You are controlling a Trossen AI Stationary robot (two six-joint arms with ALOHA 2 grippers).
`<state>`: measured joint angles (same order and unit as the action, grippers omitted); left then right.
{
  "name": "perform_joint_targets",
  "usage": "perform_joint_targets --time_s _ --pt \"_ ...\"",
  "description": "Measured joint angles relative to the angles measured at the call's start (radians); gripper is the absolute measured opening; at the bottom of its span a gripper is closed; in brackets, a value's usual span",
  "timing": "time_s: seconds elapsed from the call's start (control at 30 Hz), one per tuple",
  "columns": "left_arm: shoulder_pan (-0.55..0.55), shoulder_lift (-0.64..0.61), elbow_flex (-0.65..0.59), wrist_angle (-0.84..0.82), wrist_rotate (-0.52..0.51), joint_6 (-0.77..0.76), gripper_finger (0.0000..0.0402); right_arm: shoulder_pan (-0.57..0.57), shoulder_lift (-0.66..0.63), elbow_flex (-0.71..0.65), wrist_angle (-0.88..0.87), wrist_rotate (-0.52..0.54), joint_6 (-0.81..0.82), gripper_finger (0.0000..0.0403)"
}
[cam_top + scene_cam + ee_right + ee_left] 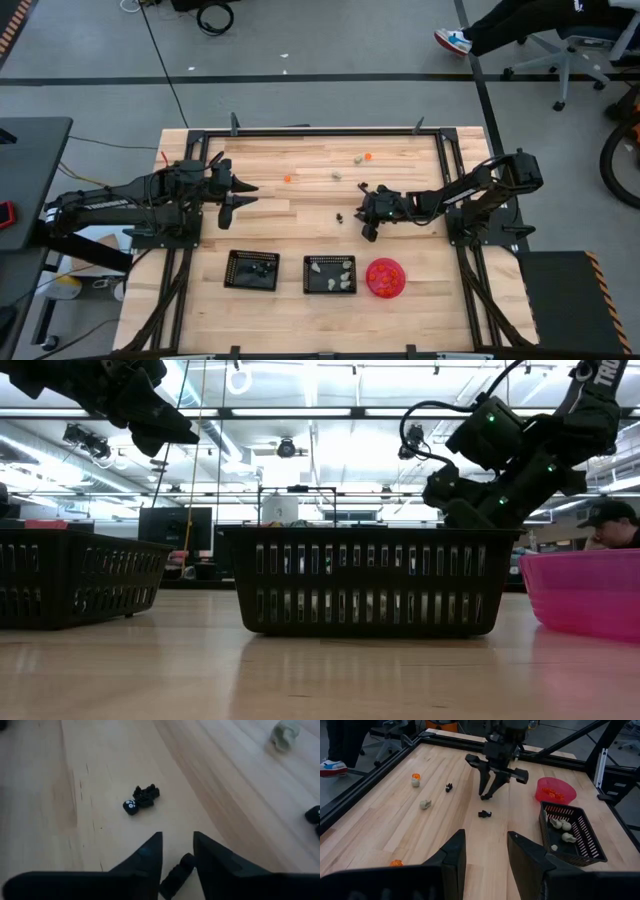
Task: Sort Halloween decoration
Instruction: Put the black skeleton toy into the left black bin
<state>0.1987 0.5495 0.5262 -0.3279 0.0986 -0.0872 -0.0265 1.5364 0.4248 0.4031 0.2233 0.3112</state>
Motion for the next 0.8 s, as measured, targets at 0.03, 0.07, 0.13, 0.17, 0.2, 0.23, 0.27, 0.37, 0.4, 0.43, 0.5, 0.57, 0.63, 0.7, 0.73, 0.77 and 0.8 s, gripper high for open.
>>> perform_joint_targets --time_s 0.03,0.07,0.13,0.17,0.2,0.23,0.27,0.37,0.4,0.43,0.5,0.57,0.63,0.7,0.73,0.77,0.8 --pt "0.0 0.0 0.0 0.0 0.0 0.0 0.0116 0.0 0.0 0.0 0.001 0.0 -0.001 0.0119" --pt "0.0 0.0 0.0 0.0 0.0 0.0 0.0116 0.0 0.0 0.0 0.001 0.001 -0.001 0.0127" --pt "0.0 0.0 0.0 0.0 0.0 0.0 0.0116 0.001 0.0 0.0 0.0 0.01 0.002 0.0138" --pt "0.0 0.0 0.0 0.0 0.0 -0.001 0.0116 0.004 0.0 0.001 -0.005 0.015 0.004 0.0142" --pt "0.0 0.0 0.0 0.0 0.0 -0.001 0.0116 0.009 0.0 0.001 -0.01 0.018 0.004 0.0144" --pt "0.0 0.0 0.0 0.0 0.0 -0.002 0.0116 0.016 0.0 0.001 -0.015 0.022 0.004 0.0146" --pt "0.0 0.0 0.0 0.0 0.0 -0.002 0.0116 0.023 0.0 0.001 -0.016 0.026 0.005 0.0147" --pt "0.0 0.0 0.0 0.0 0.0 -0.003 0.0116 0.052 0.0 0.001 -0.031 0.08 0.005 0.0148" --pt "0.0 0.0 0.0 0.0 0.0 -0.003 0.0116 0.062 0.0 0.001 -0.038 0.105 0.007 0.0148" --pt "0.0 0.0 0.0 0.0 0.0 -0.003 0.0116 0.071 0.0 0.001 -0.042 0.126 0.008 0.0148" --pt "0.0 0.0 0.0 0.0 0.0 -0.003 0.0116 0.084 0.0 0.001 -0.05 0.15 0.009 0.0148" --pt "0.0 0.0 0.0 0.0 0.0 -0.003 0.0116 0.091 0.0 0.001 -0.06 0.153 0.011 0.0148" --pt "0.0 0.0 0.0 0.0 0.0 -0.003 0.0116 0.092 0.0 0.001 -0.072 0.153 0.026 0.0148" --pt "0.0 0.0 0.0 0.0 0.0 -0.003 0.0116 0.092 0.0 0.001 -0.082 0.153 0.034 0.0148" --pt "0.0 0.0 0.0 0.0 0.0 -0.003 0.0116 0.092 0.0 0.001 -0.085 0.153 0.034 0.0148" --pt "0.0 0.0 0.0 0.0 0.0 -0.003 0.0116 0.092 0.0 0.001 -0.087 0.153 0.034 0.0148" --pt "0.0 0.0 0.0 0.0 0.0 -0.003 0.0116 0.092 0.0 0.001 -0.088 0.153 0.034 0.0148"
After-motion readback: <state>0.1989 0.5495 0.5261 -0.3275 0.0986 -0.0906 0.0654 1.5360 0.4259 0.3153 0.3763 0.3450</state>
